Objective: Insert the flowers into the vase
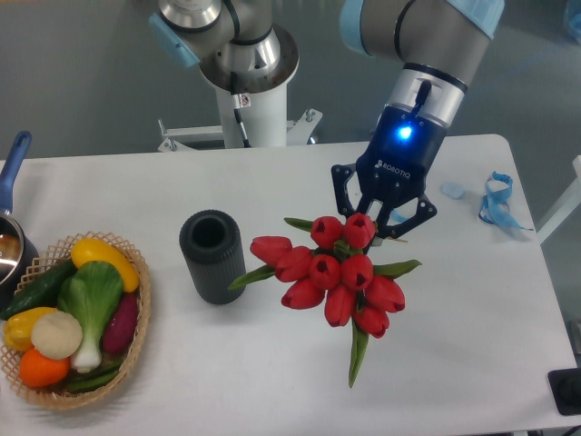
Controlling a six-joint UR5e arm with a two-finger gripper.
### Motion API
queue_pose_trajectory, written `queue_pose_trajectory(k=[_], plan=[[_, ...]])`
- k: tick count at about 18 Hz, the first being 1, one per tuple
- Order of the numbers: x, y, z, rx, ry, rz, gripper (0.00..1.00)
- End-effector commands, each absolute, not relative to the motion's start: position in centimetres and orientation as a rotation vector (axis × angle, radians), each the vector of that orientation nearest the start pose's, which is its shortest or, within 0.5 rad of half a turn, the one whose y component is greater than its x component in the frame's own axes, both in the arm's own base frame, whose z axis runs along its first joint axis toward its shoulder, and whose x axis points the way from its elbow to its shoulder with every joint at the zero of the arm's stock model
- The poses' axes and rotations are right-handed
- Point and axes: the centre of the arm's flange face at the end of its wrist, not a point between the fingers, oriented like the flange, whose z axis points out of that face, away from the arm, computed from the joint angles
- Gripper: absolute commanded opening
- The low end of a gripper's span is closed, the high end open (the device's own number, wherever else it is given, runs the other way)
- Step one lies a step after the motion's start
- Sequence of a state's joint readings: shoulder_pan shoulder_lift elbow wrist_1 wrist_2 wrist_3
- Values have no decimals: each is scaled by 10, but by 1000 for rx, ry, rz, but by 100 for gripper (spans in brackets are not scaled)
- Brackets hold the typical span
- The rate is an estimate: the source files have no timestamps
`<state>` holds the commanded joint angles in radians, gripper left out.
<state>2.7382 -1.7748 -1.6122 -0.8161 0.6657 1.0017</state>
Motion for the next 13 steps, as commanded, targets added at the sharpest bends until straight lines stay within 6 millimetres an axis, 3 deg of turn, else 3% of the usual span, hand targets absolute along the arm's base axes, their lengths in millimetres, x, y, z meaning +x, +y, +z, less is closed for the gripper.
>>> queue_pose_trajectory(k=[5, 10, 13], plan=[[-441, 433, 475, -2135, 113, -12, 19], [-411, 461, 468, -2114, 182, -77, 19], [-415, 456, 474, -2061, 185, -103, 19]])
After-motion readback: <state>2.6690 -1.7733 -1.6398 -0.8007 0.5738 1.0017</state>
